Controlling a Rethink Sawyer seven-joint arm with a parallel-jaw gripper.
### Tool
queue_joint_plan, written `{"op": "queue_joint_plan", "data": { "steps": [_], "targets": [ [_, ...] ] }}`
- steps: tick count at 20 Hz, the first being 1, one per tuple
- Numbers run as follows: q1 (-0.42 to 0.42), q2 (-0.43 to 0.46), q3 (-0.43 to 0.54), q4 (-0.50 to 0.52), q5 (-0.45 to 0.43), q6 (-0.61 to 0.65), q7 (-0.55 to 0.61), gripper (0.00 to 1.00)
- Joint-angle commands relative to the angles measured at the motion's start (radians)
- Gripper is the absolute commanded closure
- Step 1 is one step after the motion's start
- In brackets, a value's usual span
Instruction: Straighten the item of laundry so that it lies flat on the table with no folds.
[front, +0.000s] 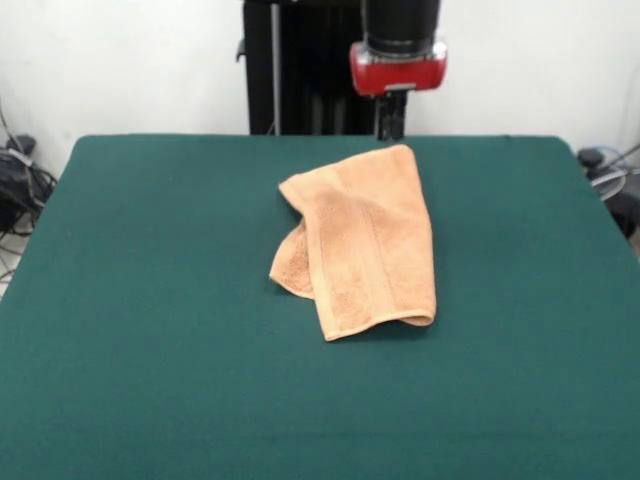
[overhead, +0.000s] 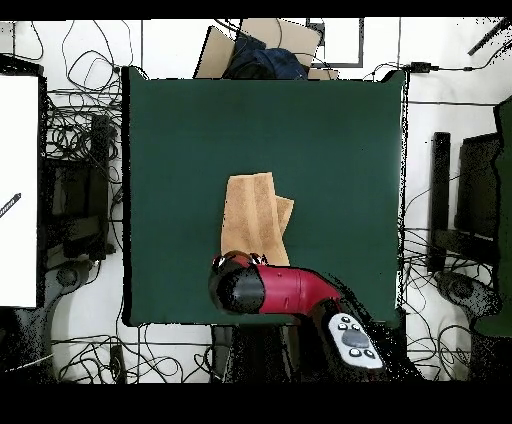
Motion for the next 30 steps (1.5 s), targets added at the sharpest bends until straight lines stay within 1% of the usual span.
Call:
{"op": "queue_joint_plan", "data": {
  "steps": [1, 4, 6, 7, 8, 17, 20, 27, 30],
  "targets": [
    [-0.025, 0.124, 0.071, 0.018, -0.003, -0.117, 0.166, 1.0],
    [-0.032, 0.127, 0.074, 0.022, 0.0, -0.123, 0.164, 1.0],
    [-0.025, 0.126, 0.062, 0.017, -0.02, -0.147, 0.154, 1.0],
    [-0.031, 0.127, 0.068, 0.014, -0.016, -0.141, 0.151, 1.0],
    [-0.023, 0.124, 0.059, 0.012, -0.016, -0.148, 0.152, 0.0],
    [-0.026, 0.131, 0.058, 0.013, -0.022, -0.171, 0.156, 0.0],
    [-0.028, 0.155, 0.061, -0.002, -0.006, -0.138, 0.153, 0.0],
    [-0.081, 0.239, 0.086, -0.01, -0.022, -0.174, 0.142, 0.0],
    [-0.072, 0.231, 0.072, -0.001, -0.028, -0.189, 0.15, 0.0]
  ]
}}
